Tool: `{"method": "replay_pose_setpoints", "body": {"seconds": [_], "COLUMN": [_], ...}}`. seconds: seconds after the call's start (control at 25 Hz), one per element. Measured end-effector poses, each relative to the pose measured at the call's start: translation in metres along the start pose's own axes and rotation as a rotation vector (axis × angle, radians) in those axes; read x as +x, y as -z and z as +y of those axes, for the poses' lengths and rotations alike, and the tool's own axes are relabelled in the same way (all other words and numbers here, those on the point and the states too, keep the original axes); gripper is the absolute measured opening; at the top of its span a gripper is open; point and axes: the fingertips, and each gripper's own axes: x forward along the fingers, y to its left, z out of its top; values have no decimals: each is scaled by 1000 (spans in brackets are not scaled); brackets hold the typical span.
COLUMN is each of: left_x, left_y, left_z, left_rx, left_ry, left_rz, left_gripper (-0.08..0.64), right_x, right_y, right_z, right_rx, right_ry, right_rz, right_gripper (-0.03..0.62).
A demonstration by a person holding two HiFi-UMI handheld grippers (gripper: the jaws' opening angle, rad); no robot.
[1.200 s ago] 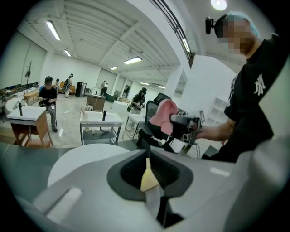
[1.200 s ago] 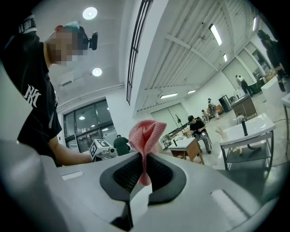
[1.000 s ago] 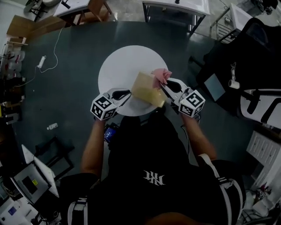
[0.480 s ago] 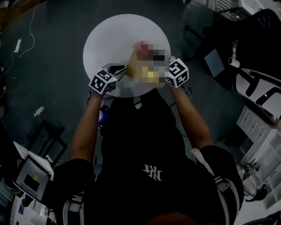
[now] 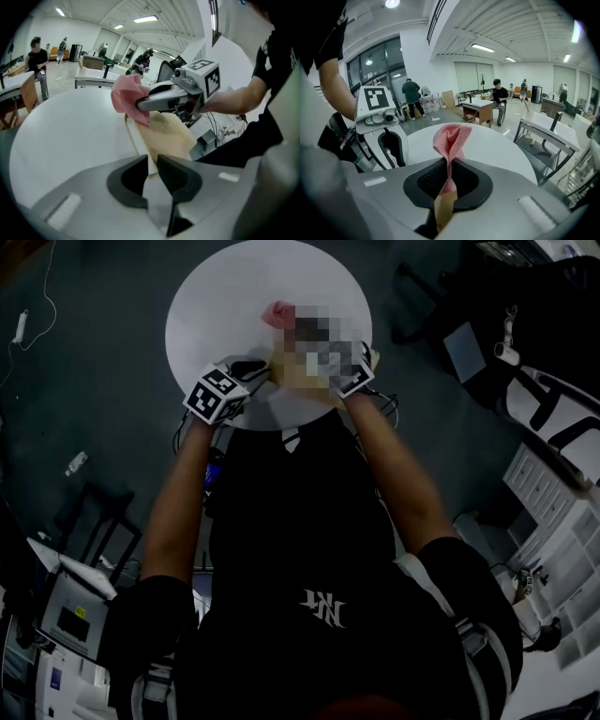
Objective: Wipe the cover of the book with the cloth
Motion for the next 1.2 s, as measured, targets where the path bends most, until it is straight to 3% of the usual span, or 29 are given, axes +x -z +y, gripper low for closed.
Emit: {"method": "replay_pose_setpoints", "body": {"seconds": [0.2, 0.52, 1.2], "left_x": [3, 7, 4], "left_y": [0, -1, -6], "left_z": [2, -1, -7], "left_rx": [-19, -34, -34], "left_ry": [5, -12, -71], "left_rz": [7, 11, 22], "left_gripper": [66, 55, 43], "right_x": [13, 1, -63], "right_y": [8, 19, 74], "right_z": [-3, -6, -19], "right_rx": [-74, -101, -30], "right_ry": [10, 4, 86], "right_rz": [51, 57, 59], "right_gripper": [25, 23, 23]}}
